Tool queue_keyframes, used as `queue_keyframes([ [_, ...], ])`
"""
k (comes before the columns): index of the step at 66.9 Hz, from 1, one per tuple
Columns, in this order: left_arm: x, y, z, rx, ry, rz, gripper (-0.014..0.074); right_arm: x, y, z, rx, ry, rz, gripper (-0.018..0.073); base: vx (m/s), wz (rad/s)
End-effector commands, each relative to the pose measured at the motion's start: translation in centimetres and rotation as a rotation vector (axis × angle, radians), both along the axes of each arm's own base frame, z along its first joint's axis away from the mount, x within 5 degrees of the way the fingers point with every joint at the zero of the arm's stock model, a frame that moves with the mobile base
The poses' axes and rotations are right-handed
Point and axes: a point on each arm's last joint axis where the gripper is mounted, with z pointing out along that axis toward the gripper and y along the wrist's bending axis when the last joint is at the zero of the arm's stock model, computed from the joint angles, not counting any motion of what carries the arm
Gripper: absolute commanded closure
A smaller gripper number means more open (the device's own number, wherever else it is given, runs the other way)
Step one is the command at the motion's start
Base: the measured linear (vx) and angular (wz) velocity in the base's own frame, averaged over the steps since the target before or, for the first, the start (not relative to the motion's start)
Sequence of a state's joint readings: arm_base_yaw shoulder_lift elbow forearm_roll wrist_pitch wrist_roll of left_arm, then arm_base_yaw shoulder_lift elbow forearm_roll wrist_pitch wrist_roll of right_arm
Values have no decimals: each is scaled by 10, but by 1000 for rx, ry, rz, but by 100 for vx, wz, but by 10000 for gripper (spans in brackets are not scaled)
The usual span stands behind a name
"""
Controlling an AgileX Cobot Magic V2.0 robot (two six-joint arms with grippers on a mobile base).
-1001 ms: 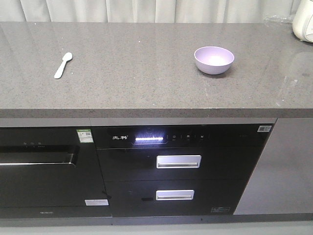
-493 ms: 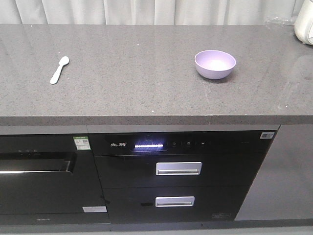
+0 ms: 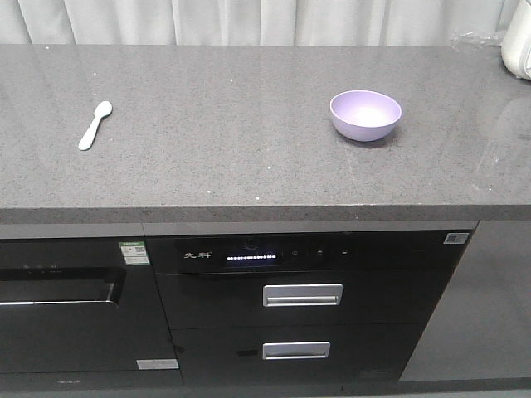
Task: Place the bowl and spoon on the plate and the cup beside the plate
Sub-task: 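Drive up to the counter edge, centering the spoon and lavender bowl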
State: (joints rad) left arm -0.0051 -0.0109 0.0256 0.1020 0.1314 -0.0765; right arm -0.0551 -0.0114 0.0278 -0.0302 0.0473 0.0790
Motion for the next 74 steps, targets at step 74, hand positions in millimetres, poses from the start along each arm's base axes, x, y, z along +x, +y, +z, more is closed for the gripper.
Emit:
queue_keyframes([
  [74,0,-1,9,-7,-77,-5,603,-1,0,5,-10,-76,1,562,5,-1],
])
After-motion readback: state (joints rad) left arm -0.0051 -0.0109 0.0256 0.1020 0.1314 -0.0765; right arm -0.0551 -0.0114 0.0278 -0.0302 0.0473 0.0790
